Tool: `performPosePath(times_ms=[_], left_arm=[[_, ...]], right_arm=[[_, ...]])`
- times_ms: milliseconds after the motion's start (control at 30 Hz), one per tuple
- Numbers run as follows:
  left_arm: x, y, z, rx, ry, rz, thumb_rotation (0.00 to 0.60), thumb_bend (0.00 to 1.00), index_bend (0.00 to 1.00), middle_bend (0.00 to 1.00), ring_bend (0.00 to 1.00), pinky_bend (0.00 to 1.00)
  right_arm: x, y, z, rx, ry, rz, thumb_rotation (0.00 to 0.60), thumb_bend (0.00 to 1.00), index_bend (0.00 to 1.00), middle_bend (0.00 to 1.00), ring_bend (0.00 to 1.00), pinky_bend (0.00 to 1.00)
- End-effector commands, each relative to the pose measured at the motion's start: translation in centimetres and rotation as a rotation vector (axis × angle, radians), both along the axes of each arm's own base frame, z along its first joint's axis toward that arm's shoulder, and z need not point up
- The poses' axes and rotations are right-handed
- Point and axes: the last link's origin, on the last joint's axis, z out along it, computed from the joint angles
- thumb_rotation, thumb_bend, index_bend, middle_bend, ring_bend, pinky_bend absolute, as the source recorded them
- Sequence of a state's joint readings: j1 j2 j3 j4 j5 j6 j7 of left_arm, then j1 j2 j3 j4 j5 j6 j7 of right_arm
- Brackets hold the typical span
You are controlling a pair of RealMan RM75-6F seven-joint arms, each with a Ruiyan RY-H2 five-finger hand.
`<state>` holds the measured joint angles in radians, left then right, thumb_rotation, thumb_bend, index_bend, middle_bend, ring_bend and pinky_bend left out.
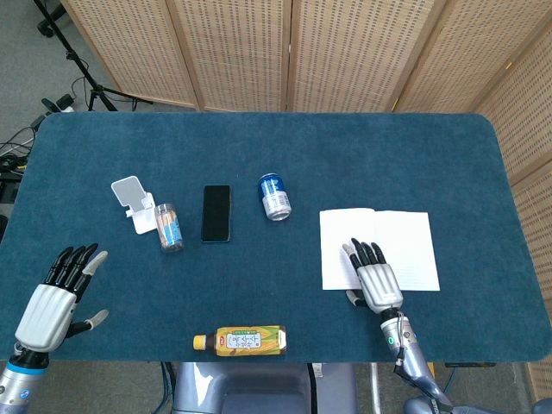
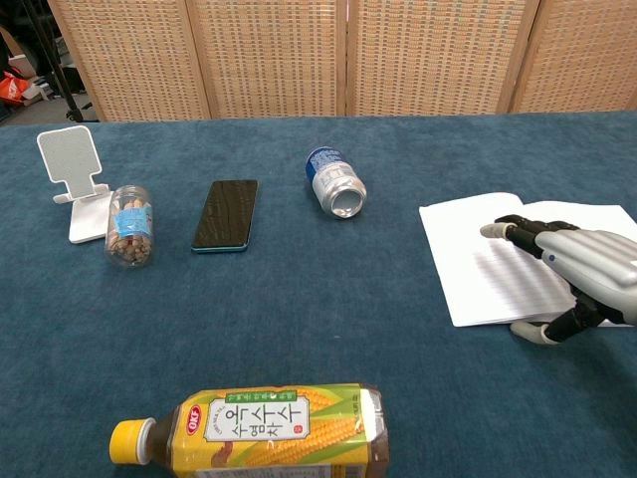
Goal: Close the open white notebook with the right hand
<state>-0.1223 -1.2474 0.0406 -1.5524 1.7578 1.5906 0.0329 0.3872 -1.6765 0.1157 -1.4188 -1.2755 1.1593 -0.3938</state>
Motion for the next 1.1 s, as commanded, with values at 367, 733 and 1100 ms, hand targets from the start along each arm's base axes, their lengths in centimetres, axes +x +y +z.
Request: performPosePath(times_ms=[367, 733, 1100], left_arm=[[0.02, -0.04, 0.08, -0.001, -0.005, -0.001, 0.600, 0.00, 0.00, 0.00, 0.00, 0.00], [0.09, -0.08, -0.06, -0.005, -0.003, -0.003, 0.600, 0.00, 0.00, 0.00, 0.00, 0.00], [0.13, -0.15, -0.16, -0.010, -0.001, -0.004, 0.600, 0.00, 0.00, 0.00, 0.00, 0.00]], right_arm=[[-0.09, -0.24, -0.53, 0.001, 0.009, -0.006, 0.600, 0.32, 0.00, 0.00, 0.00, 0.00], [-0.25, -0.38, -0.22, -0.034, -0.017, -0.007, 0.600, 0.35, 0.00, 0.00, 0.00, 0.00], [-0.52, -0.30, 0.16, -0.070, -0.031, -0.013, 0.600, 0.44, 0.00, 0.00, 0.00, 0.00]])
